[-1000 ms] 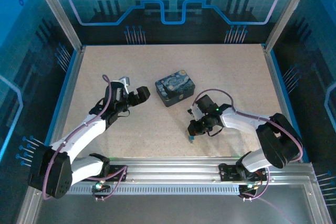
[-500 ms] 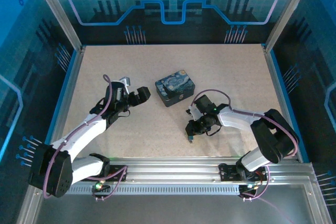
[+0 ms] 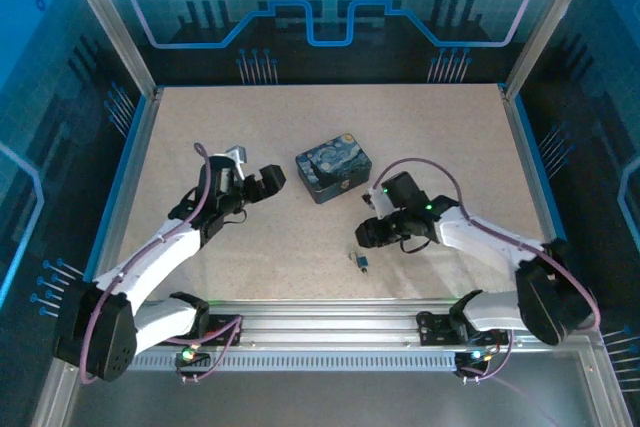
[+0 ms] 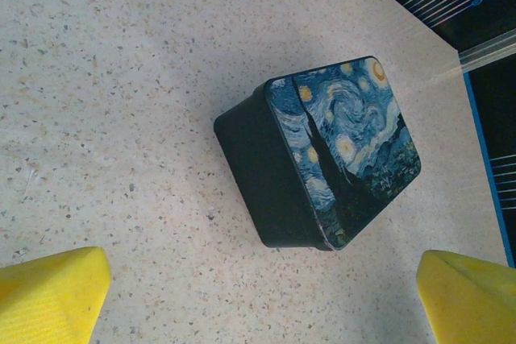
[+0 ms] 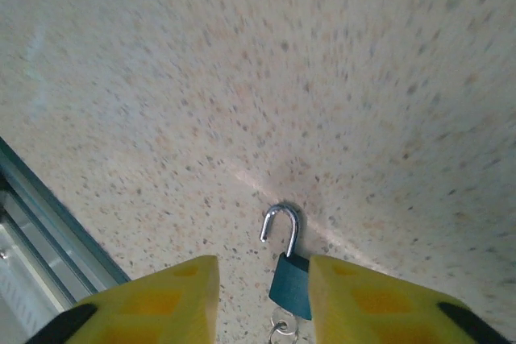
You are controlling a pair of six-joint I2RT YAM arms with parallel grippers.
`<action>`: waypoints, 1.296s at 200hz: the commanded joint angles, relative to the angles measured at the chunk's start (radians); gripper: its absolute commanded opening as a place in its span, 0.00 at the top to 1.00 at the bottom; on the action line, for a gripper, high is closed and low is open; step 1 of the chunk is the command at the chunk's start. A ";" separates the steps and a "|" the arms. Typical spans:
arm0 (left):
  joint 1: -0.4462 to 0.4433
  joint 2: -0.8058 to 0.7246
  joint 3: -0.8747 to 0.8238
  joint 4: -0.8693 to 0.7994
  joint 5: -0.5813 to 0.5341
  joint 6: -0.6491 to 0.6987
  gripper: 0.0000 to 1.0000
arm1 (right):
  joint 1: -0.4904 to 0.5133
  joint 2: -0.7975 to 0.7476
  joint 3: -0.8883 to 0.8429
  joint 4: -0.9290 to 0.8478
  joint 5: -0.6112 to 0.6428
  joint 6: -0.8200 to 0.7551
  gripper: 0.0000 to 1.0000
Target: Unlock the padlock with the key
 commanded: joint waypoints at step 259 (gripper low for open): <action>0.121 -0.122 -0.100 0.146 -0.531 0.440 0.01 | -0.645 -0.107 -0.337 0.892 0.345 -0.260 0.00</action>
